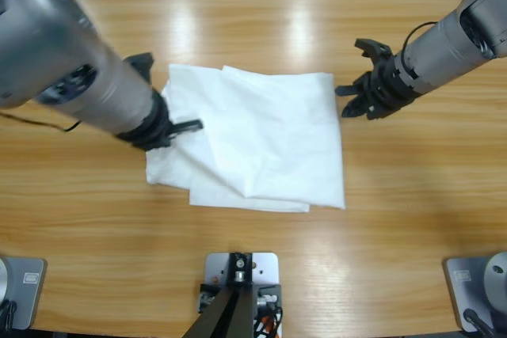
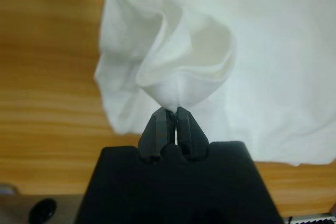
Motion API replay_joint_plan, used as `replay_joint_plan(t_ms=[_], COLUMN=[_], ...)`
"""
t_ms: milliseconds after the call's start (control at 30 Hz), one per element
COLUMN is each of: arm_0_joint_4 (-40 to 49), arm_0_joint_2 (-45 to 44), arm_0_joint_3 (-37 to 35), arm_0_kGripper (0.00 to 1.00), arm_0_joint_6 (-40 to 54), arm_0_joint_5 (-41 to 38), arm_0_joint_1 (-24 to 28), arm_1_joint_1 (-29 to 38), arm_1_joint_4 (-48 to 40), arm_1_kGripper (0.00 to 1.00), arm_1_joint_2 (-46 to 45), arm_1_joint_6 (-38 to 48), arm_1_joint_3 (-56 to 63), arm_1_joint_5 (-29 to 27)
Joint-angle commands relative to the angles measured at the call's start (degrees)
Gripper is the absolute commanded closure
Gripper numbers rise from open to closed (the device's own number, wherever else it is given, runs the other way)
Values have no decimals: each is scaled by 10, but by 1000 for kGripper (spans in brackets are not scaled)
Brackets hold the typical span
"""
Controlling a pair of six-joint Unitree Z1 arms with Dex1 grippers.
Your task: Fold clothes
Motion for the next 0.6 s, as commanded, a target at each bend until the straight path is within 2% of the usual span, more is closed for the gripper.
replay_joint_plan(t_ms=[33, 200, 233, 267, 300, 367, 400, 500, 600], arm_0_joint_4=[53, 101, 111, 122, 135, 145, 146, 150, 138], arm_0_joint_2=[-19, -18, -19, -22, -30, -56, -71, -89, -64], arm_0_joint_3=[39, 35, 35, 34, 31, 22, 17, 10, -7], arm_0_kGripper=[1000, 1000, 861, 568, 409, 161, 71, 11, 11], arm_0_joint_6=[-32, -103, -112, -111, -108, -103, -96, -89, -80], arm_0_joint_5=[5, -19, -27, -28, -26, -7, 5, 28, 52], arm_0_joint_1=[-31, -63, -71, -78, -83, -95, -101, -103, -103], arm_1_joint_1=[-7, -7, -7, -7, -7, -7, -7, -7, -7], arm_1_joint_4=[-8, -10, -11, -12, -13, -13, -13, -14, -14], arm_1_kGripper=[1000, 1000, 1000, 1000, 1000, 1000, 1000, 1000, 1000], arm_1_joint_2=[-14, -14, -14, -14, -15, -17, -17, -17, -28], arm_1_joint_6=[-8, -13, -14, -15, -15, -15, -16, -17, -17], arm_1_joint_3=[24, 30, 31, 33, 34, 34, 34, 33, 30], arm_1_joint_5=[9, 8, 8, 8, 8, 8, 8, 8, 11])
